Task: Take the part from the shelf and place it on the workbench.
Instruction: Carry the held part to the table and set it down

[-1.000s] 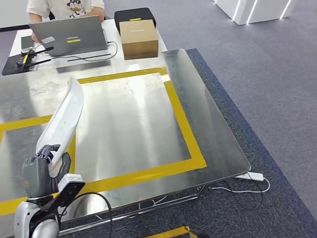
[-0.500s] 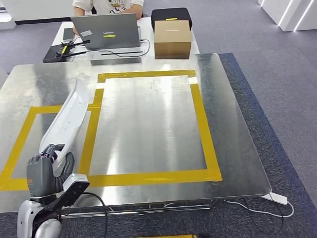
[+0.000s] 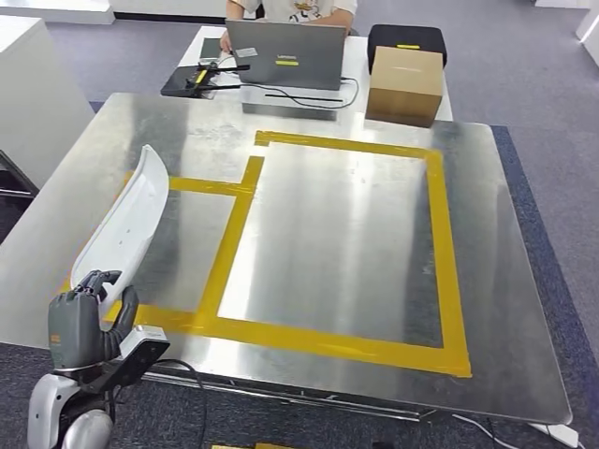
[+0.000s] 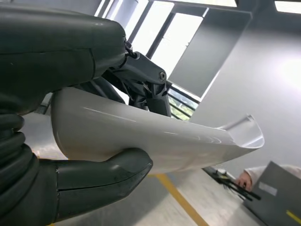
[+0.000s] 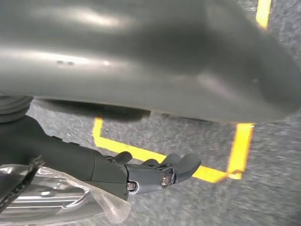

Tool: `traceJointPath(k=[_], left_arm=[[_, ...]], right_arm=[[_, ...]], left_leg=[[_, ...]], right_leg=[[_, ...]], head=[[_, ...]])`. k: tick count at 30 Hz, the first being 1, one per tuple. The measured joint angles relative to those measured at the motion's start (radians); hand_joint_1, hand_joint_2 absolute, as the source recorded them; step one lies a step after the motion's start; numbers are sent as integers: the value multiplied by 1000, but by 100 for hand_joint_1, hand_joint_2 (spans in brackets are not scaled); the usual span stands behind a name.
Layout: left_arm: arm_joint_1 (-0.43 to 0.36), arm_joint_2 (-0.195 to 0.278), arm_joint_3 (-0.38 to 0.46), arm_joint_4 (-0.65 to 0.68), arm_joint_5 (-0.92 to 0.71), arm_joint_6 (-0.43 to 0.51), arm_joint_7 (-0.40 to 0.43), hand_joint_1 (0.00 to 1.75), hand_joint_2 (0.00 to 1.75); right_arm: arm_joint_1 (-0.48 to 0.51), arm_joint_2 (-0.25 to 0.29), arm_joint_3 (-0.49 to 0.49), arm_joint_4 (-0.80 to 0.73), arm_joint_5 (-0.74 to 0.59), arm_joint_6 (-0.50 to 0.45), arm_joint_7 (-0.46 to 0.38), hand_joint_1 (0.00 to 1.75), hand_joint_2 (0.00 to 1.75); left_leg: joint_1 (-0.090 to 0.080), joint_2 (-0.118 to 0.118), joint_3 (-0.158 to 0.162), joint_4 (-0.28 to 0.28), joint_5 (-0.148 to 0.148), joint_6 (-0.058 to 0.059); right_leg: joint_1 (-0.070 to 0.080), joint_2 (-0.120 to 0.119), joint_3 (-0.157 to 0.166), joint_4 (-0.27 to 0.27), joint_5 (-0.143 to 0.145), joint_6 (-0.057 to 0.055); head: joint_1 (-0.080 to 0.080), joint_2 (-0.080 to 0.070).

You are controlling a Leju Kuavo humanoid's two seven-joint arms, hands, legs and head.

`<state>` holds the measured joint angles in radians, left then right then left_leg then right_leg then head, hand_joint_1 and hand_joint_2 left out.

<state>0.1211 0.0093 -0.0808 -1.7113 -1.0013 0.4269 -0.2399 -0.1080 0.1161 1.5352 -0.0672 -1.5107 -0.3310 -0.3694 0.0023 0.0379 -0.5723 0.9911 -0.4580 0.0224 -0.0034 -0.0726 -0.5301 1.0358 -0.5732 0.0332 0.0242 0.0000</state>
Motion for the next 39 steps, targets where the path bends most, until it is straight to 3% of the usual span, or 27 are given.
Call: traceJointPath(k=[2, 3, 4, 5, 6, 8, 10, 16, 19, 25, 39], left_arm=[[-4, 0, -5, 2, -2, -4, 3, 175, 175], [-4, 0, -9, 3, -4, -8, 5, 175, 175], [-4, 0, -12, 4, -7, -11, 7, 175, 175], [-4, 0, -15, 6, -12, -14, 8, 175, 175], [-6, 1, -19, 9, -20, -17, 6, 175, 175], [-12, 4, -30, 16, -40, -24, 0, 175, 175], [-22, 8, -45, 29, -59, -32, -5, 175, 175], [-77, 28, -100, 119, -130, -68, 5, 175, 175], [-106, 36, -120, 188, -155, -73, 20, 175, 175], [-136, 45, -142, 279, -168, -90, 27, 175, 175], [-202, 45, -174, 531, -231, -70, 52, 175, 175]], right_arm=[[1, -1, 0, 0, -1, 4, -5, 0, 0], [3, -1, 0, 0, -2, 10, -8, 0, 0], [4, -1, 0, 0, -3, 16, -11, 0, 0], [5, -1, 0, 0, -4, 23, -13, 0, 0], [4, -2, 0, 0, -4, 30, -16, 0, 0], [3, -2, 0, 0, -4, 42, -19, 0, 0], [0, -3, 0, 0, -4, 50, -20, 0, 0], [-4, -2, 0, 0, -2, 70, -19, 0, 0], [-7, -2, 1, -1, -2, 72, -19, 0, 0], [-9, -2, 4, -1, -2, 73, -14, 0, 0], [-12, -2, 16, -3, 7, 83, -1, 0, 0]], left_leg=[[3, -16, 0, -1, 0, 8], [3, -24, 0, -1, 0, 10], [3, -31, 0, -1, -1, 10], [3, -37, 2, -1, -2, 9], [3, -43, 4, 0, -3, 7], [2, -51, 10, 1, -8, 0], [-2, -56, 9, 5, -11, -5], [-3, -57, 9, 2, -7, 6], [-2, -57, 10, -3, -5, 1], [2, -57, 10, -5, -5, -20], [-4, -58, 11, -3, -7, -21]], right_leg=[[-3, 56, -68, 133, -62, 4], [-3, 66, -106, 199, -82, 5], [-3, 70, -132, 237, -85, 6], [-4, 71, -140, 235, -65, 6], [-5, 71, -127, 192, -28, 5], [-6, 73, -70, 51, 50, 2], [-8, 78, -29, -36, 79, -2], [-5, 82, -22, -50, 79, -8], [-3, 82, -22, -50, 77, -14], [0, 82, -22, -49, 76, -19], [-6, 79, -18, -49, 76, -19]], head=[[6, 0], [7, 0], [7, 0], [7, 0], [7, 0], [7, 0], [6, 0], [4, 0], [4, 0], [5, 0], [5, 0]])
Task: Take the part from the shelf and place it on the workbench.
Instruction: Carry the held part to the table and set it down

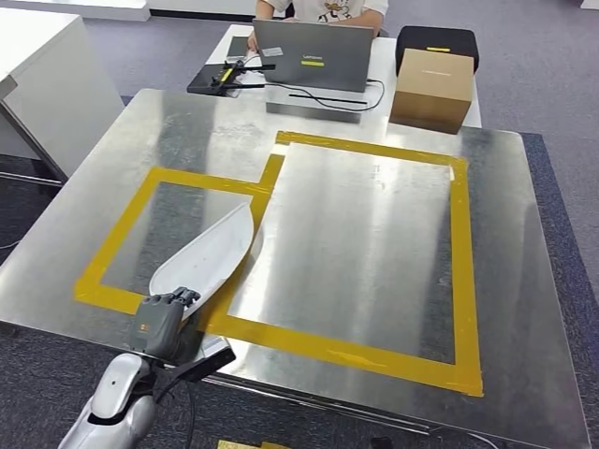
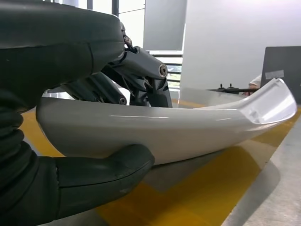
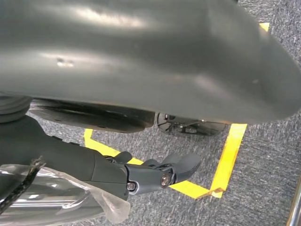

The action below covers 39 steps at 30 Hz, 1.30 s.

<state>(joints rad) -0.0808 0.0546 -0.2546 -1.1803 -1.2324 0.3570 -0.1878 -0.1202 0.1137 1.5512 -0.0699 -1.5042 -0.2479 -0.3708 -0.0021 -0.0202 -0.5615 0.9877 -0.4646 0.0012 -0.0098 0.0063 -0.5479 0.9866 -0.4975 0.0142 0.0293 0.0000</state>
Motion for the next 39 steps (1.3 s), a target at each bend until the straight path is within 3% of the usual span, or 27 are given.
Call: traceJointPath(k=[8, 12, 22, 26, 39], left_arm=[[-26, 0, 0, 55, -15, 15, 15, 175, 175], [-29, 0, 2, 66, -28, 24, 30, 0, 175], [-42, 0, 10, 81, -38, 39, 44, 0, 175], [-51, -1, 16, 82, -28, 41, 43, 0, 0], [-36, -1, 75, 90, 13, 87, 25, 0, 0]], right_arm=[[0, 0, 1, -1, 2, -1, 0, 0, 0], [0, 0, 5, -1, 2, -2, 0, 0, 0], [0, 0, 9, -2, 3, -2, 0, 0, 0], [0, 0, 9, -2, 3, -2, -1, 0, 0], [0, 0, 9, -2, 2, -9, -2, 0, 0]], left_leg=[[-1, -1, 5, 0, 0, 1], [-1, -1, 6, 0, 0, 1], [-1, -1, 7, 0, 1, 1], [-1, -1, 7, 0, 0, 1], [-1, 0, 6, 0, 1, 1]], right_leg=[[0, -2, 6, 0, 0, 0], [0, -2, 7, 0, 0, 0], [0, -2, 7, 0, 1, 2], [0, -2, 7, 0, 1, 2], [0, -1, 6, 0, 1, 2]], head=[[0, 0], [0, 0], [0, 0], [0, 0], [0, 0]])
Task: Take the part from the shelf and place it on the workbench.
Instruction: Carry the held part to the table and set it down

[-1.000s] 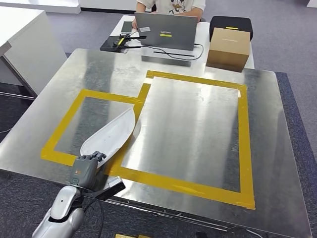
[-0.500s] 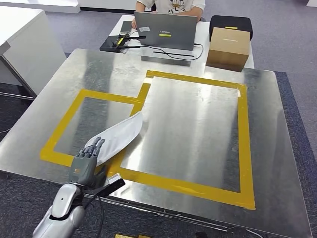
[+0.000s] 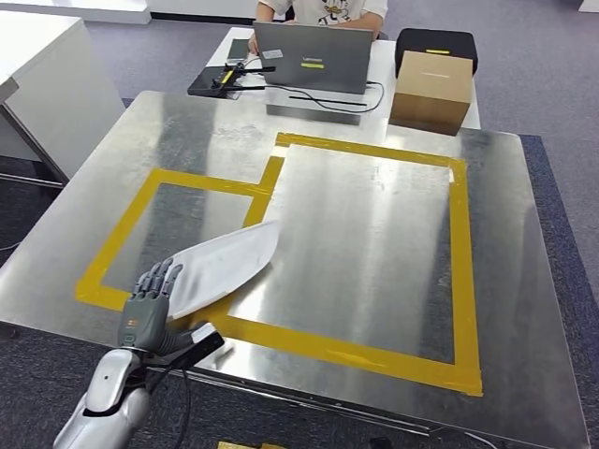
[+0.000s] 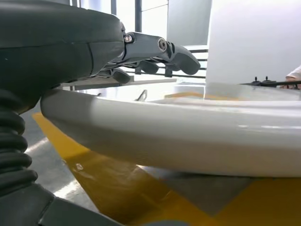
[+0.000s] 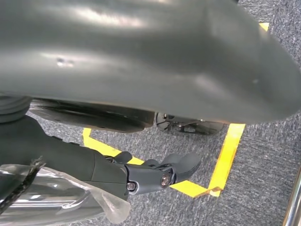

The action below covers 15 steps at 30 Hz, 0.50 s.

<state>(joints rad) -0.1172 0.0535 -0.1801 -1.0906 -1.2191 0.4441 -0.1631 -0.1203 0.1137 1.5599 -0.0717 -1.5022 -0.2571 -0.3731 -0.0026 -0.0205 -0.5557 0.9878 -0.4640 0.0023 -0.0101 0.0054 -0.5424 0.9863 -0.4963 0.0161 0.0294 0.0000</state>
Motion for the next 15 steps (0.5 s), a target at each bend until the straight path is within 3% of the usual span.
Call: traceJointPath(k=[15], left_arm=[[8, 1, 51, -2, 28, 35, -18, 0, 0]], right_arm=[[0, 0, 0, 0, -5, 4, -6, 0, 0]], left_leg=[[-1, 0, -1, 2, -1, 1]], right_leg=[[-1, 0, -1, -1, 0, 0]], head=[[0, 0]])
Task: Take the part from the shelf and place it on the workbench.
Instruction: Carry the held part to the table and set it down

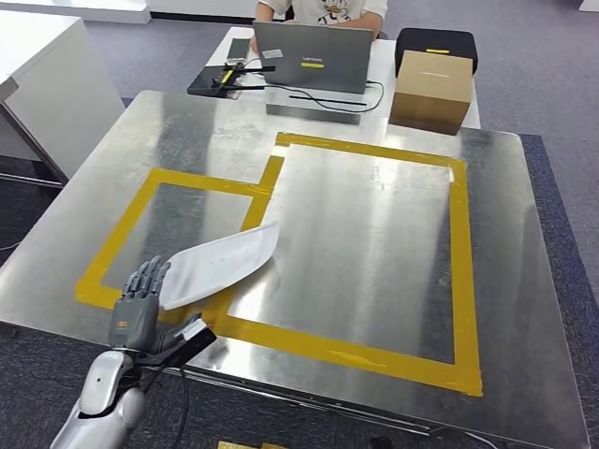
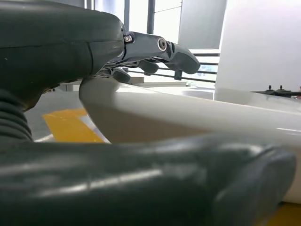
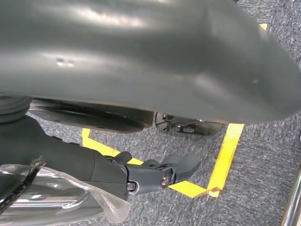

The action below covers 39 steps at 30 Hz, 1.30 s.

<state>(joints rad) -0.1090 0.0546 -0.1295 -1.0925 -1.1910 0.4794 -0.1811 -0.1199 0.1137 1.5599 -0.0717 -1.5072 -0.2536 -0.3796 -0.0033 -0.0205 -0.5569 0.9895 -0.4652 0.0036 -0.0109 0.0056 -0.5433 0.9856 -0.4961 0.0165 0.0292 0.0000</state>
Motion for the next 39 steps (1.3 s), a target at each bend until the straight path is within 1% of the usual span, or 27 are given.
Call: traceJointPath(k=[4, 7, 10, 12, 13, 14, 16, 17, 18, 19, 20, 21, 22, 23, 24, 26, 27, 28, 30, 31, 32, 34, 35, 36, 37, 38, 39], left_arm=[[0, 2, 15, 0, 10, 4, -6, 0, 0], [0, 2, 24, 1, 16, 6, -12, 0, 0], [1, 2, 32, 1, 19, 8, -17, 0, 0], [0, 2, 35, 1, 20, 9, -18, 0, 0], [0, 2, 35, 1, 20, 10, -18, 0, 0], [0, 1, 35, 1, 20, 10, -19, 0, 0], [3, 1, 36, 1, 20, 11, -19, 0, 0], [5, 1, 36, 2, 21, 11, -20, 0, 0], [7, 1, 36, 3, 23, 11, -20, 0, 0], [8, 0, 36, 4, 24, 11, -20, 0, 0], [9, 0, 36, 6, 25, 11, -20, 0, 0], [10, 0, 36, 6, 26, 11, -21, 0, 0], [10, 0, 37, 7, 26, 11, -22, 0, 0], [10, 0, 37, 8, 26, 11, -22, 0, 0], [10, 0, 38, 8, 26, 11, -23, 0, 0], [10, 1, 40, 10, 26, 11, -23, 0, 0], [10, 0, 41, 12, 26, 12, -23, 0, 0], [11, 0, 41, 13, 26, 12, -23, 0, 0], [10, 0, 42, 16, 26, 12, -24, 0, 0], [10, 0, 42, 17, 26, 12, -24, 0, 0], [9, 0, 42, 17, 26, 12, -24, 0, 0], [9, 0, 42, 17, 26, 12, -24, 0, 0], [9, 0, 42, 17, 26, 11, -24, 0, 0], [10, 0, 42, 20, 26, 11, -24, 0, 0], [9, 0, 42, 23, 27, 12, -24, 0, 0], [7, 0, 43, 27, 27, 13, -24, 0, 0], [5, 0, 44, 31, 28, 14, -25, 0, 0]], right_arm=[[0, 0, 0, 0, 0, 1, 0, 0, 0], [0, 0, 0, 0, 0, 1, 0, 0, 0], [0, 0, 0, -1, 0, 1, 1, 0, 0], [0, 0, 0, -1, 1, 1, 1, 0, 0], [0, 0, 0, -1, 1, 1, 1, 0, 0], [0, 0, 0, -1, 1, 1, 1, 0, 0], [1, -1, 0, -1, 1, 0, 2, 0, 0], [2, -1, 0, -1, 1, 0, 3, 0, 0], [3, -1, 0, -1, 1, 0, 3, 0, 0], [4, -1, 0, -1, 1, 0, 4, 0, 0], [3, -1, 0, -1, 1, -1, 4, 0, 0], [3, -1, 0, -1, 2, -1, 4, 0, 0], [2, -1, 0, -1, 2, -2, 4, 0, 0], [1, -1, 0, -1, 3, -2, 4, 0, 0], [1, -1, 0, -1, 4, -3, 4, 0, 0], [2, -1, 0, -2, 4, -4, 5, 0, 0], [2, -1, 1, -2, 5, -4, 6, 0, 0], [1, -1, 1, -2, 5, -4, 6, 0, 0], [0, -1, 1, -2, 5, -4, 6, 0, 0], [0, -1, 1, -2, 5, -4, 6, 0, 0], [0, -1, 1, -2, 5, -4, 6, 0, 0], [0, -1, 1, -2, 5, -4, 6, 0, 0], [0, -1, 1, -2, 5, -4, 6, 0, 0], [0, -1, 1, -2, 5, -4, 7, 0, 0], [0, -1, 1, -2, 5, -4, 8, 0, 0], [0, -1, 1, -3, 6, -4, 10, 0, 0], [0, -1, 1, -4, 7, -4, 11, 0, 0]], left_leg=[[-1, 0, -1, 3, -2, 3], [-2, 0, -3, 8, -5, 7], [-3, 0, -6, 12, -7, 14], [2, 1, -1, 0, 0, 23], [4, 2, 1, -7, 5, 28], [7, 4, 4, -13, 10, 32], [7, 7, 1, -14, 14, 35], [7, 7, 0, -13, 14, 34], [7, 7, -2, -12, 14, 34], [8, 7, -3, -10, 14, 33], [9, 7, -4, -7, 13, 32], [10, 6, -5, -4, 11, 28], [9, 5, -7, 1, 9, 23], [8, 4, -10, 5, 9, 16], [6, 3, -13, 9, 10, 10], [6, 1, -18, 13, 15, -1], [7, 2, -22, 18, 11, -6], [8, 3, -29, 33, -6, -11], [10, 8, -53, 95, -66, -19], [11, 9, -63, 122, -90, -22], [11, 10, -68, 138, -102, -23], [11, 10, -69, 142, -104, -23], [11, 10, -74, 157, -113, -24], [11, 10, -80, 197, -129, -23], [10, 11, -43, 171, -120, -17], [7, 13, 1, 130, -116, -9], [4, 14, 48, 77, -101, -1]], right_leg=[[-1, 0, 0, 0, 0, 1], [-2, 0, 0, 0, 0, 4], [-3, 0, 1, -3, 1, 12], [-3, 0, -2, 0, -5, 20], [-2, -1, -11, 18, -21, 23], [-2, -1, -29, 57, -49, 25], [-2, -1, -87, 185, -119, 28], [-2, -1, -114, 244, -140, 30], [-2, -2, -126, 274, -141, 32], [-3, -2, -120, 264, -122, 33], [-4, -2, -95, 216, -88, 33], [-5, -2, -59, 145, -54, 32], [-5, 0, -23, 81, -31, 31], [-5, 2, 2, 37, -17, 27], [-4, 5, 14, 15, -16, 21], [-3, 6, 11, 14, -13, 8], [-3, 5, 7, 13, -10, 0], [-4, 3, 1, 12, -5, -9], [-6, -2, -11, 11, 5, -23], [-5, -3, -15, 11, 7, -27], [-5, -3, -17, 11, 8, -28], [-5, -3, -17, 11, 9, -28], [-4, -4, -19, 11, 10, -29], [-2, -6, -28, 12, 16, -29], [2, -8, -41, 13, 26, -29], [8, -10, -55, 15, 38, -27], [12, -12, -68, 16, 51, -23]], head=[[0, 0], [0, 0], [0, 0], [0, 0], [2, 0], [3, 0], [5, 0], [5, 0], [5, 0], [5, 0], [6, 0], [6, 0], [6, 0], [5, 0], [5, 0], [4, 0], [4, 0], [2, 0], [-2, 0], [-4, 0], [-4, 0], [-5, 0], [-4, 0], [-4, 0], [-4, 0], [-3, 0], [-3, 0]])
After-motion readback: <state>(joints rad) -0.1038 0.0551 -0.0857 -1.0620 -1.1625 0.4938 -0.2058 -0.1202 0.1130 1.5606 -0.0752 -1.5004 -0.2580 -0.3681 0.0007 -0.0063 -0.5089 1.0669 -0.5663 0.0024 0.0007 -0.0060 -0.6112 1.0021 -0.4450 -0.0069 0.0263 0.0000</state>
